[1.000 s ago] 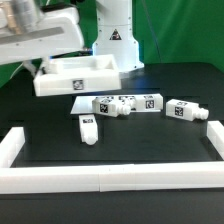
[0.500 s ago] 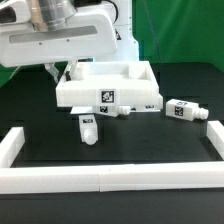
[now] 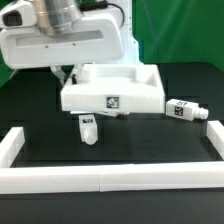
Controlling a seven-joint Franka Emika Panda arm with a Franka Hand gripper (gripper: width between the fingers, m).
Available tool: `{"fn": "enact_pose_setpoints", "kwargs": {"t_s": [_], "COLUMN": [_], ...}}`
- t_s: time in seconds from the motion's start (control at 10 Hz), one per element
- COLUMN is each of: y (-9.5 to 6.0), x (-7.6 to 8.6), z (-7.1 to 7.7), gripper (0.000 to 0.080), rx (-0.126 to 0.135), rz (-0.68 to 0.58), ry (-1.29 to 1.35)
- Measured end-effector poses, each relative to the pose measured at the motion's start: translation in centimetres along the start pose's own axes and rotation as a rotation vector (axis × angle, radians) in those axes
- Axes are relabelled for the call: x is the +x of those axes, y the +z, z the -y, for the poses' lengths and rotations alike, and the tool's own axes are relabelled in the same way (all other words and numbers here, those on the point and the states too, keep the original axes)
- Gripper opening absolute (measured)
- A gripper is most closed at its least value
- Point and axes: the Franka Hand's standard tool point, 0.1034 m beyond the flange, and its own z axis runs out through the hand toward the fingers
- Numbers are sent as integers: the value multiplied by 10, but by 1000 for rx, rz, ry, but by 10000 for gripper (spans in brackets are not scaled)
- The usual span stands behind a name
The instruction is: Assemble one leg
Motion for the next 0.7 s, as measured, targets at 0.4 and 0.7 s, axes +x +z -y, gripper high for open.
{"fn": "enact_pose_setpoints", "kwargs": {"t_s": [0.4, 0.7], "y": [35, 38], "x": [25, 26], "z": [37, 38], "gripper": [52, 52], "rx": [-27, -27], "rz": [-19, -36], "ry": [-1, -1]}}
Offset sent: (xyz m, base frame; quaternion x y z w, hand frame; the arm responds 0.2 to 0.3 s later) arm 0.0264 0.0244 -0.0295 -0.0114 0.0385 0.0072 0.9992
